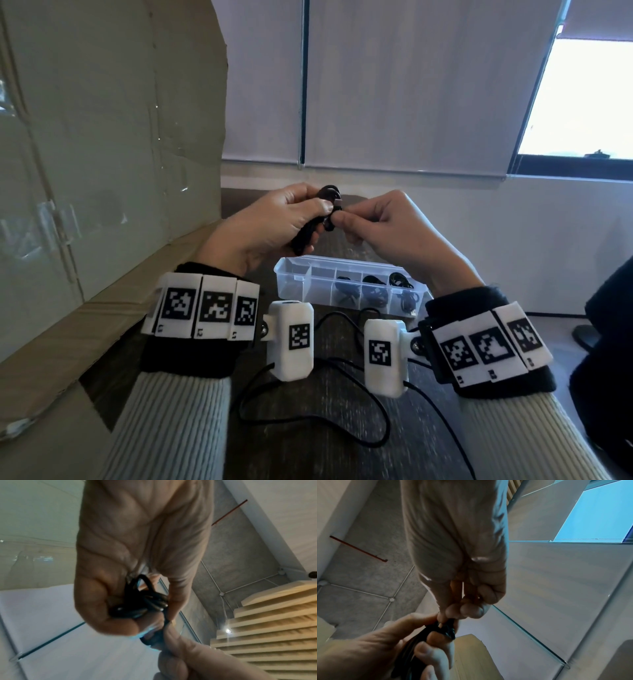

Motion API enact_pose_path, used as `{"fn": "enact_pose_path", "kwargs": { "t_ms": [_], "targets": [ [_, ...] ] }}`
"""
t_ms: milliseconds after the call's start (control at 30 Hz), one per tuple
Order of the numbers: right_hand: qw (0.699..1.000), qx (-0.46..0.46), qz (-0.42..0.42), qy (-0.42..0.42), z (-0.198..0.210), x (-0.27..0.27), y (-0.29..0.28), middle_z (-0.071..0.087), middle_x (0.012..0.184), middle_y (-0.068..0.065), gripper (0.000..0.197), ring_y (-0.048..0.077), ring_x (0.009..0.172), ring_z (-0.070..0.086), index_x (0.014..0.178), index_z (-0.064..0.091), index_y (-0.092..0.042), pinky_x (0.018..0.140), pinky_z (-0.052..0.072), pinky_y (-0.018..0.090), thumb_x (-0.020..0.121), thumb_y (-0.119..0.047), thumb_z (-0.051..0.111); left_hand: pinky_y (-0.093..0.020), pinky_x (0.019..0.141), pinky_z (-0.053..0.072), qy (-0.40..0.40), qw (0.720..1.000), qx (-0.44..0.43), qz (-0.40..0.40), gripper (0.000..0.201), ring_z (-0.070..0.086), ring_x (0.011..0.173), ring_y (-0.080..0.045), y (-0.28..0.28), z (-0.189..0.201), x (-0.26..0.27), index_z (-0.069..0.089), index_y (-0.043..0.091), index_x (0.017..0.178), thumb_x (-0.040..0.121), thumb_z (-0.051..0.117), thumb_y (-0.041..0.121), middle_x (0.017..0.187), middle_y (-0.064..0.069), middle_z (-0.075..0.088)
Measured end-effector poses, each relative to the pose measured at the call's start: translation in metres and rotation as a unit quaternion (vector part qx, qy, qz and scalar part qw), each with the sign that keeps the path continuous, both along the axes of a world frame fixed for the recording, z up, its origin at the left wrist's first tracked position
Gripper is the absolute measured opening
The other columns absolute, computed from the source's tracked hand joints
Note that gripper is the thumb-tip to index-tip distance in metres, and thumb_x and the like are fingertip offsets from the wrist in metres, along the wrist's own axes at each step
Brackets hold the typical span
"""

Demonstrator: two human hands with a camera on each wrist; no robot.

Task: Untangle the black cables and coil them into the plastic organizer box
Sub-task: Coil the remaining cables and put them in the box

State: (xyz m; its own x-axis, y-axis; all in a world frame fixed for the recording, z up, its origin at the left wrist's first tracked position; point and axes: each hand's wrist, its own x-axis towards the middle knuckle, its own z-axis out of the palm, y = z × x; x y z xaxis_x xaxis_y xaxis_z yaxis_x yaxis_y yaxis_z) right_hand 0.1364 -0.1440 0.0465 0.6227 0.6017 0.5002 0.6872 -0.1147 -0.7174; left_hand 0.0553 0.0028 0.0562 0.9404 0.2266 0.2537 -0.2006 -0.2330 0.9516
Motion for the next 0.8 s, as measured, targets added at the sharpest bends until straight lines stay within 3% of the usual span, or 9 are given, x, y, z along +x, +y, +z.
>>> {"fn": "enact_pose_path", "kwargs": {
  "t_ms": [67,167,367,500,567,700,800],
  "targets": [
    [1.000,-0.010,-0.003,-0.014,-0.001,0.000,0.001,0.047,0.059,0.006,0.025,0.004,0.046,0.029,0.074,0.076,-0.013,0.046,0.028,0.015,0.092,-0.025,0.063,-0.018,0.047,0.043,-0.015,0.999,0.034,0.024,0.011,0.051,0.050,-0.009,-0.001,-0.001,0.002,0.058,0.013,0.090,0.097,0.051,0.016,0.065,-0.003,0.057],
    [0.999,-0.025,-0.008,-0.029,0.000,0.000,0.002,0.042,0.059,0.008,0.032,0.010,0.049,0.028,0.062,0.073,-0.023,0.049,0.028,0.019,0.092,-0.029,0.063,-0.012,0.039,0.038,-0.021,0.994,0.082,0.065,0.020,0.052,0.040,-0.001,-0.002,-0.002,0.008,0.053,0.013,0.083,0.101,0.042,0.015,0.067,-0.007,0.061],
    [0.997,-0.055,-0.041,-0.046,-0.004,0.007,0.004,0.047,0.058,0.008,0.022,0.020,0.057,0.035,0.070,0.077,-0.022,0.056,0.035,0.031,0.088,-0.030,0.067,-0.011,0.037,0.036,0.003,0.995,0.074,0.062,0.015,0.060,0.055,-0.008,-0.010,-0.007,0.016,0.055,0.014,0.101,0.102,0.040,0.017,0.078,-0.006,0.063],
    [0.997,-0.045,-0.051,-0.047,-0.005,0.008,0.003,0.057,0.050,-0.020,0.016,0.008,0.058,0.044,0.074,0.077,-0.032,0.059,0.039,0.022,0.087,-0.029,0.069,-0.019,0.045,0.036,0.043,0.996,0.037,0.067,0.018,0.057,0.058,-0.009,-0.009,-0.008,0.017,0.055,0.022,0.093,0.102,0.041,0.025,0.070,-0.004,0.065],
    [0.996,-0.052,-0.054,-0.057,-0.006,0.008,0.004,0.056,0.049,-0.024,0.013,0.006,0.056,0.043,0.080,0.078,-0.030,0.057,0.037,0.016,0.088,-0.027,0.069,-0.020,0.049,0.040,0.059,0.996,0.015,0.068,0.018,0.057,0.060,-0.007,-0.008,-0.008,0.016,0.055,0.024,0.091,0.102,0.041,0.027,0.071,-0.003,0.065],
    [0.992,-0.073,-0.066,-0.079,-0.007,0.008,0.006,0.049,0.047,-0.010,0.015,0.009,0.052,0.034,0.079,0.079,-0.024,0.047,0.032,0.011,0.089,-0.026,0.068,-0.022,0.054,0.048,0.058,0.996,-0.016,0.066,0.018,0.061,0.062,-0.009,-0.009,-0.009,0.017,0.054,0.022,0.087,0.102,0.044,0.026,0.076,-0.004,0.065],
    [0.989,-0.095,-0.073,-0.087,-0.006,0.007,0.006,0.049,0.054,0.001,0.020,0.011,0.051,0.033,0.078,0.079,-0.016,0.044,0.032,0.010,0.090,-0.025,0.066,-0.031,0.057,0.056,0.058,0.995,-0.025,0.072,0.016,0.065,0.064,-0.012,-0.012,-0.010,0.019,0.055,0.014,0.094,0.102,0.044,0.024,0.079,-0.007,0.065]
  ]
}}
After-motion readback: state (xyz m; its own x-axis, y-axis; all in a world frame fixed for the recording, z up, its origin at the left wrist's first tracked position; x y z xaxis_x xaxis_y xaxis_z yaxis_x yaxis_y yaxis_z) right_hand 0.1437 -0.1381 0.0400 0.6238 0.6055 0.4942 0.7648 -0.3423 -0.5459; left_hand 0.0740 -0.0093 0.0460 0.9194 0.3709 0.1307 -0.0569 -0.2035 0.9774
